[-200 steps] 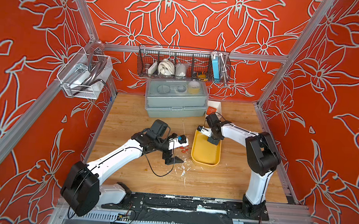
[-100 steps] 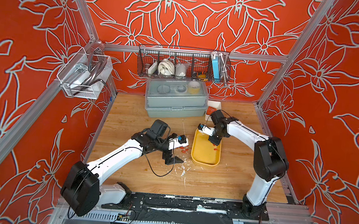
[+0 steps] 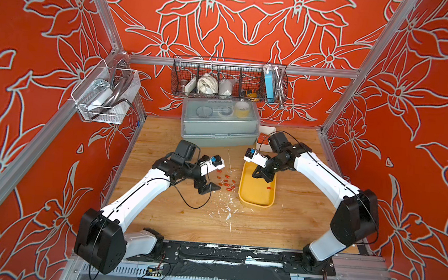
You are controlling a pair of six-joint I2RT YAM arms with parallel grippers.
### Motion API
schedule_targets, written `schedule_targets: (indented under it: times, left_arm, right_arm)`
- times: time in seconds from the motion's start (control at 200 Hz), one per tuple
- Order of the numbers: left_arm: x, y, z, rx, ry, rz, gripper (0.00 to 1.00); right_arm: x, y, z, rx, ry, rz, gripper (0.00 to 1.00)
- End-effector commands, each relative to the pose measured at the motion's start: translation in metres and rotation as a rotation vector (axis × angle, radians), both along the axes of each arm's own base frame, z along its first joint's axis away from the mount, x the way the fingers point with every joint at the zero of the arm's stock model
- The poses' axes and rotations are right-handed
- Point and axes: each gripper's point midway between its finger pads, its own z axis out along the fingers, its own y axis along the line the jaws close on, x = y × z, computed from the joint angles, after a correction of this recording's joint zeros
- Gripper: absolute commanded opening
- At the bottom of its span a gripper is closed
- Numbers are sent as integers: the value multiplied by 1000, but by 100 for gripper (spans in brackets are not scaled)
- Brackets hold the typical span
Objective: Take the screw protection sleeves out of the storage box
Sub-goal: Place the screw protection sleeve at the center of the board.
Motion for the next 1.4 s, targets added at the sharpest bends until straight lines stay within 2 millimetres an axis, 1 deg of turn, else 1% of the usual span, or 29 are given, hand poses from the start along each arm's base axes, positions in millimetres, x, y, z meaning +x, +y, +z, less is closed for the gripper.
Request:
schedule_targets:
  times: [0.0, 0.065, 0.14, 0.26, 0.37, 0.425, 0.48, 0.555, 0.741, 0.831, 0.936, 0.996, 1.076, 1.191, 1.301, 1.391]
  left_arm:
    - [10, 17, 23, -37, 5, 84, 98]
    - [17, 25, 28, -44, 5, 126, 98]
    - [21, 30, 33, -52, 1, 151, 98]
    - [20, 34, 34, -58, -5, 163, 98]
    - [18, 36, 36, -65, -21, 170, 98]
    - [15, 37, 37, -68, -30, 169, 98]
    - [14, 37, 38, -73, -35, 167, 98]
    - [11, 36, 38, -78, -28, 160, 98]
    - [9, 34, 39, -88, -27, 147, 98]
    - [7, 34, 41, -94, -27, 144, 98]
    - [5, 33, 42, -102, -24, 135, 98]
    - [3, 31, 41, -110, -19, 125, 98]
    - [3, 29, 42, -122, -13, 115, 98]
    - [3, 26, 43, -149, 2, 106, 98]
    - [0, 20, 43, -192, 27, 86, 98]
    - [-3, 11, 40, -205, 43, 59, 98]
  right_arm:
    - [-23, 35, 9, 88, 106, 59, 0]
    - [-17, 49, 7, 90, 102, 62, 0]
    - [1, 61, -2, 70, 92, 22, 0]
    - [36, 76, -23, 29, 89, -80, 0]
    - [64, 84, -48, -11, 92, -173, 0]
    - [73, 86, -64, -34, 105, -202, 0]
    - [82, 88, -74, -53, 104, -229, 0]
    - [91, 90, -88, -73, 113, -260, 0]
    - [96, 94, -120, -121, 175, -285, 0]
    - [96, 95, -127, -131, 193, -282, 7]
    - [95, 95, -123, -136, 194, -273, 14]
    - [96, 93, -115, -131, 185, -265, 19]
    - [94, 92, -95, -108, 169, -247, 25]
    - [86, 85, -60, -58, 146, -211, 30]
    - [73, 67, -29, -27, 93, -180, 33]
    - [57, 41, -17, -50, 37, -162, 35]
